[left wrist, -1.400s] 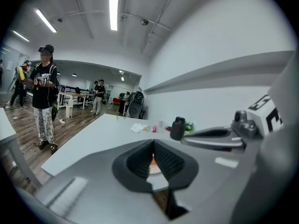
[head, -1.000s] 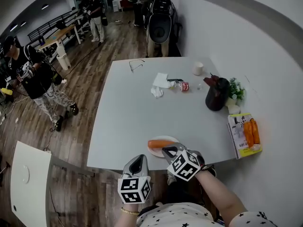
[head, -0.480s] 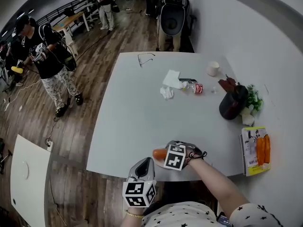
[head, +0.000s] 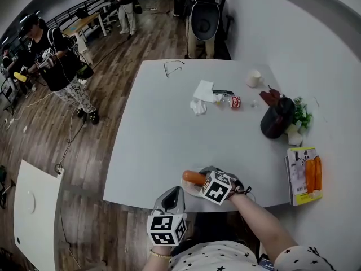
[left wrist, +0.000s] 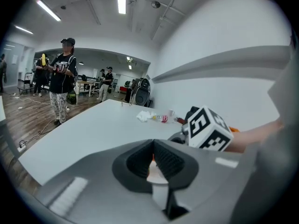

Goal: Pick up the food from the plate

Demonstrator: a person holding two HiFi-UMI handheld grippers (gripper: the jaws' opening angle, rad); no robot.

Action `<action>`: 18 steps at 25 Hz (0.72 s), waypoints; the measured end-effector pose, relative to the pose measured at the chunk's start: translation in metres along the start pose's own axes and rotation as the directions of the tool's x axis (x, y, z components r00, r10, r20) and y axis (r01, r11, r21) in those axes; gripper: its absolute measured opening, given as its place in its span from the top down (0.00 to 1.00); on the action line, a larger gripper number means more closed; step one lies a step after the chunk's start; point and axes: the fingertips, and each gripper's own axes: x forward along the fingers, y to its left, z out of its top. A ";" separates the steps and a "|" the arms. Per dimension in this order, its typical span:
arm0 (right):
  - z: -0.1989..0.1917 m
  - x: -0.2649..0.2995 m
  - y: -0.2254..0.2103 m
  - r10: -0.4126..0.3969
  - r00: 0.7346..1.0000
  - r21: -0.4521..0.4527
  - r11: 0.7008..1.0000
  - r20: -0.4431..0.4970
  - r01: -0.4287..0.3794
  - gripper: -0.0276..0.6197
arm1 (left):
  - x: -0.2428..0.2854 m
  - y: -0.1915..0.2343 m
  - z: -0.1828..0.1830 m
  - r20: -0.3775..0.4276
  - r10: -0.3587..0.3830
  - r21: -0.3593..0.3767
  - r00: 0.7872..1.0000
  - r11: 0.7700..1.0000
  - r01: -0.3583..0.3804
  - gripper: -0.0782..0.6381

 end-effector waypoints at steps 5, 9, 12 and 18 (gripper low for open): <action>0.032 -0.072 0.008 -0.169 0.923 0.318 0.946 0.346 0.054 0.62 | -0.021 -0.011 -0.003 0.005 -0.013 0.020 1.000 1.000 0.012 0.88; 0.038 -0.126 0.028 -0.347 0.797 0.485 0.871 0.494 0.078 0.62 | -0.040 -0.025 -0.006 0.022 -0.045 0.048 0.999 0.998 0.044 0.88; 0.032 -0.145 0.047 -0.429 0.748 0.557 0.825 0.507 0.096 0.62 | -0.051 -0.032 -0.011 0.025 -0.065 0.065 0.998 0.996 0.063 0.88; 0.032 -0.159 0.071 -0.488 0.712 0.616 0.781 0.505 0.098 0.62 | -0.072 -0.032 -0.008 0.052 -0.079 0.079 0.996 0.994 0.074 0.88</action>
